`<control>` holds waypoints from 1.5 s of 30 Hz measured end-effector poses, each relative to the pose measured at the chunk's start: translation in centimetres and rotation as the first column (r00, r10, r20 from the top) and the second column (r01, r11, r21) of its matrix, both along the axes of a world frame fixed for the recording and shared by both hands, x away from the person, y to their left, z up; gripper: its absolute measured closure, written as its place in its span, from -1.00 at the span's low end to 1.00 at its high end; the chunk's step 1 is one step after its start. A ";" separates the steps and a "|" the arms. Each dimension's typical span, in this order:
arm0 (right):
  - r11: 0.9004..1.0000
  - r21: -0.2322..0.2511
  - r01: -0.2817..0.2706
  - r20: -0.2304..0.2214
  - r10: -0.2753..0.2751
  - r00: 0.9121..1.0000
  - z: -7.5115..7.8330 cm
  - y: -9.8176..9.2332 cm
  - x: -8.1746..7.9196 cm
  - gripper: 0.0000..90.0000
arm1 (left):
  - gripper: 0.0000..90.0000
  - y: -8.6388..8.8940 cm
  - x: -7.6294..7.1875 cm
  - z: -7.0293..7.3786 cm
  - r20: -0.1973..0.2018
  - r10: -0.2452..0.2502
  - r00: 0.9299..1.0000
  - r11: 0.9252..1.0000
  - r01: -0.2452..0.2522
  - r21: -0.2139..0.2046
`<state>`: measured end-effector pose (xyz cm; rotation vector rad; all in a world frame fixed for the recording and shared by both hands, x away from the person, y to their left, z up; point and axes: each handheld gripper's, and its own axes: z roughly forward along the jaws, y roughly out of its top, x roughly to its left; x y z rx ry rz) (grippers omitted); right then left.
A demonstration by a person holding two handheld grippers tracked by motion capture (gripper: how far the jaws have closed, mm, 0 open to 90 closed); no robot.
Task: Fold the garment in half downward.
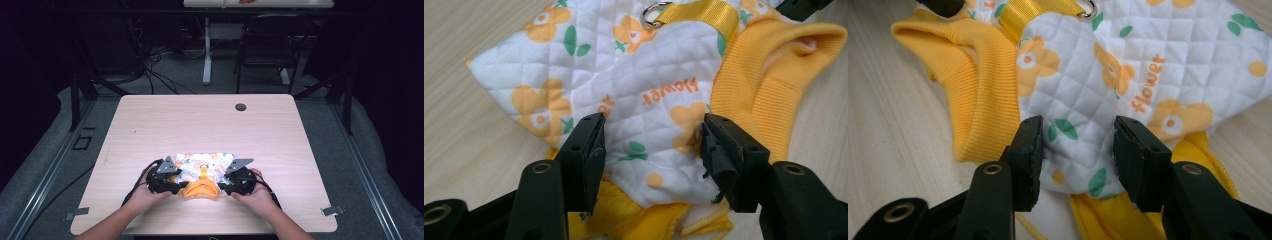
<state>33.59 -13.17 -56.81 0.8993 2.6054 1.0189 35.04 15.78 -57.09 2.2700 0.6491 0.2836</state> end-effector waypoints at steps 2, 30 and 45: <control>1.000 -0.004 0.005 -0.004 -0.005 1.000 0.1 0.0 0.4 0.23 | -0.03 -0.1 0.4 0.0 -0.006 0.009 1.000 1.000 -0.009 -0.004; 0.997 -0.031 0.072 -0.013 -0.072 0.997 0.5 -0.7 5.8 0.23 | 0.01 -1.7 5.6 0.1 -0.020 0.094 0.995 0.995 -0.095 -0.015; 0.995 -0.018 0.098 0.005 -0.098 0.995 0.3 -0.8 7.8 0.23 | 0.01 -1.8 7.0 -0.2 -0.005 0.127 0.992 0.991 -0.127 -0.039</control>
